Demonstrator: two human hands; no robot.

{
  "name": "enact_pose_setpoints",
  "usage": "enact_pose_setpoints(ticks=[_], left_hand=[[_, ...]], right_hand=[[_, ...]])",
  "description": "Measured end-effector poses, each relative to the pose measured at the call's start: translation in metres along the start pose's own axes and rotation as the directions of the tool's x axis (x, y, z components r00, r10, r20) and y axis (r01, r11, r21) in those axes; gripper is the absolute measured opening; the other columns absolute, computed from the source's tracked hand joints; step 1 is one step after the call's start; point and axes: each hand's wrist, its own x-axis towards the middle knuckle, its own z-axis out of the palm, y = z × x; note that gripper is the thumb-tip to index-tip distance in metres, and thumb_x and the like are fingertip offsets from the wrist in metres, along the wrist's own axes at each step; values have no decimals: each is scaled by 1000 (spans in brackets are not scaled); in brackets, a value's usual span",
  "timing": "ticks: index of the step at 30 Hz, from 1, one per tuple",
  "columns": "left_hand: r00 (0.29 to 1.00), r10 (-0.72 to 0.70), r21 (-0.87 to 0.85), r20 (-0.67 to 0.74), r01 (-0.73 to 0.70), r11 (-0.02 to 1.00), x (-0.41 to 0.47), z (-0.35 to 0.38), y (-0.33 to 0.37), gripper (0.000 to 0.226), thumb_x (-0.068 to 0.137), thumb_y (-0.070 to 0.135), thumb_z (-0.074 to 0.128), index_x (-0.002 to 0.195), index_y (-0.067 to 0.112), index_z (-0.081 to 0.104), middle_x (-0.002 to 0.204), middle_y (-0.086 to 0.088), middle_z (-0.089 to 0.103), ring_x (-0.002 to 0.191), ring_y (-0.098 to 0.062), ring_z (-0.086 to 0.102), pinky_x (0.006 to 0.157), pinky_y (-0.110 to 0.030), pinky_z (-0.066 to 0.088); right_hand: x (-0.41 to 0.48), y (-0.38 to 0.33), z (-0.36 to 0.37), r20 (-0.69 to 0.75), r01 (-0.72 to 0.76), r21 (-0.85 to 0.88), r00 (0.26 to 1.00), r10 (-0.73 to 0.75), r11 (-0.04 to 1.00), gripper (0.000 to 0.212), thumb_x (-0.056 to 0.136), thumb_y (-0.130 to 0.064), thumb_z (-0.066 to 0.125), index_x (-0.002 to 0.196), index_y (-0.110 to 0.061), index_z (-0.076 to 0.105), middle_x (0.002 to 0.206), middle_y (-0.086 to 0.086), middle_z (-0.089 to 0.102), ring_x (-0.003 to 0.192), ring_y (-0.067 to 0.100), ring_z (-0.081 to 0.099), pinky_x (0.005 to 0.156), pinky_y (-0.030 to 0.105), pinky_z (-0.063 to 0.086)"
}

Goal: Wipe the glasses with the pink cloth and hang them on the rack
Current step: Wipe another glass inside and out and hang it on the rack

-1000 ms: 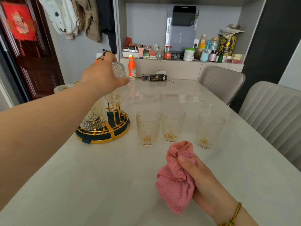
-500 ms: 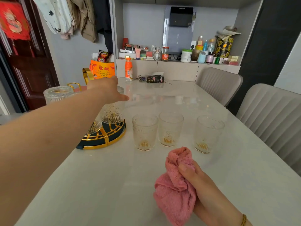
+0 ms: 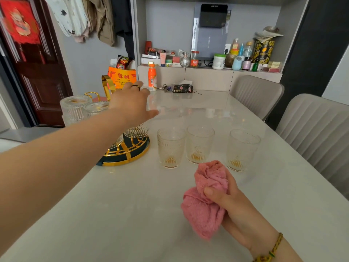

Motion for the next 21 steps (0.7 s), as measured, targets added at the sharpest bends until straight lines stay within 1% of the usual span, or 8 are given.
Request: enact_pose_setpoints(ticks=[2, 4, 6, 8, 10, 13, 17, 21], left_hand=[[993, 45, -210, -112, -69, 975, -23, 1, 7, 55, 86, 46, 52, 133, 18, 44, 145, -3, 36, 134, -24, 29, 102, -40, 34], [990, 3, -436, -144, -66, 897, -50, 11, 17, 48, 86, 39, 56, 130, 20, 47, 140, 0, 42, 130, -21, 35, 99, -35, 34], [995, -70, -611, -70, 13, 791, -74, 30, 28, 52, 85, 34, 59, 132, 19, 44, 139, 0, 42, 127, -20, 38, 97, -32, 34], [991, -117, -720, 68, 130, 682, -88, 52, 37, 65, 82, 31, 64, 138, 17, 35, 143, -3, 37, 129, -21, 36, 103, -32, 31], [962, -141, -780, 233, 272, 564, -90, 72, 43, 83, 78, 30, 70, 144, 14, 22, 148, -6, 31, 134, -22, 31, 108, -34, 27], [917, -127, -807, 377, 393, 440, -84, 90, 51, 99, 74, 26, 74, 146, 13, 9, 151, -7, 25, 138, -21, 25, 109, -33, 24], [930, -104, -841, 352, 363, 401, -75, 103, 58, 94, 72, 20, 76, 144, 14, 18, 146, -5, 34, 134, -19, 31, 102, -26, 26], [937, -112, -863, 330, 348, 366, -63, 108, 65, 85, 70, 15, 78, 139, 14, 28, 140, -4, 41, 130, -19, 36, 93, -21, 26]], right_hand=[[-1, -2, 1, 7, 4, -19, 1000, -4, 1000, 105, 36, -4, 85, 129, -23, 39, 97, 5, 67, 80, 14, 68, 65, 30, 58], [-2, -2, 1, 1, -1, -47, 1000, 1, 999, 109, 42, -3, 77, 137, -24, 29, 112, 5, 61, 86, 13, 67, 70, 30, 58], [-3, -1, 3, -10, 0, -94, 1000, -1, 996, 120, 42, -4, 77, 142, -29, 16, 123, 2, 54, 94, 13, 64, 76, 29, 56], [-4, -1, 5, -32, 11, -148, 999, -16, 989, 115, 49, -2, 73, 141, -33, 12, 118, -3, 53, 95, 10, 62, 76, 26, 55], [-5, -2, 6, -58, 16, -190, 998, -28, 982, 105, 51, -4, 79, 135, -33, 23, 111, -2, 56, 91, 12, 63, 76, 28, 55], [-3, -4, 5, -136, 21, -206, 989, -50, 978, 69, 53, -14, 83, 103, -32, 40, 104, 4, 58, 86, 17, 64, 74, 32, 56], [0, -7, 0, -282, 95, -198, 948, -150, 976, 40, 71, -9, 74, 93, -26, 45, 93, 7, 61, 75, 20, 64, 71, 38, 54], [3, -10, -5, -319, 158, -122, 929, -190, 980, 40, 58, -12, 78, 90, -21, 55, 86, 5, 65, 61, 11, 65, 57, 30, 56]])
